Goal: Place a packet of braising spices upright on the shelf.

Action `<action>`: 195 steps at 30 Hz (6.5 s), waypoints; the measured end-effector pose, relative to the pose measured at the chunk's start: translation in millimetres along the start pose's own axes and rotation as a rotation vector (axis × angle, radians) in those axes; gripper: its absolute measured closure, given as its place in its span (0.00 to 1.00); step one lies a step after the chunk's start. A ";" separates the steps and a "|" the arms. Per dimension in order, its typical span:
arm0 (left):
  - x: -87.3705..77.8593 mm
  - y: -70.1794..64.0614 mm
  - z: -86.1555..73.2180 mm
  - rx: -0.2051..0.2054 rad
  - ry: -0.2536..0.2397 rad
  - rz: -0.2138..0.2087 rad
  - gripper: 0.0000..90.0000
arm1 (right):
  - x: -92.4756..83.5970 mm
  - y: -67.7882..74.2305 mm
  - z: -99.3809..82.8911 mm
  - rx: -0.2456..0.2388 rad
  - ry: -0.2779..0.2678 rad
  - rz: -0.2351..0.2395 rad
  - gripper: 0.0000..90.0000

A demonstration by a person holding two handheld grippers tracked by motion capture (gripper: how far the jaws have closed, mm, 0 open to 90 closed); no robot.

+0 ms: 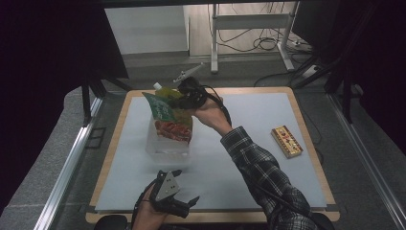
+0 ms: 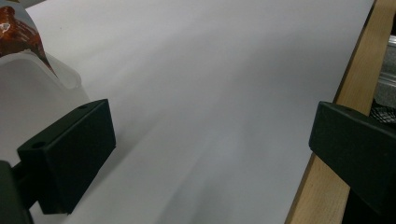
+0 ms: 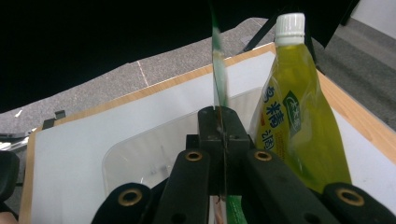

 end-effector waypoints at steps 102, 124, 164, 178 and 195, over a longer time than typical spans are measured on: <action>2.4 -0.4 -0.1 -0.008 0.002 0.007 0.00 | -51.1 -9.4 -152.3 0.096 -0.005 -0.135 0.22; 3.2 -1.2 0.0 -0.002 0.002 0.004 0.00 | -61.1 -20.4 -202.0 0.136 0.018 -0.164 0.24; 3.7 -1.5 -0.1 -0.004 0.003 0.002 0.00 | -116.8 -91.8 -279.5 0.348 0.084 -0.388 0.25; 4.2 -1.9 -0.2 0.000 0.010 0.002 0.00 | -121.2 -122.1 -319.8 0.457 0.189 -0.508 0.16; 4.4 -1.0 -0.7 -0.007 0.013 0.003 0.00 | -110.7 -133.2 -341.8 0.514 0.255 -0.499 0.17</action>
Point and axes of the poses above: each handheld gripper's, and its own axes: x roughly forward along the jaws, z roughly out of its top, y roughly to its left, the point moved 3 cm from there along x, roughly forward along the jaws, and after that the axes turned 10 degrees about y, right-handed, at the moved point
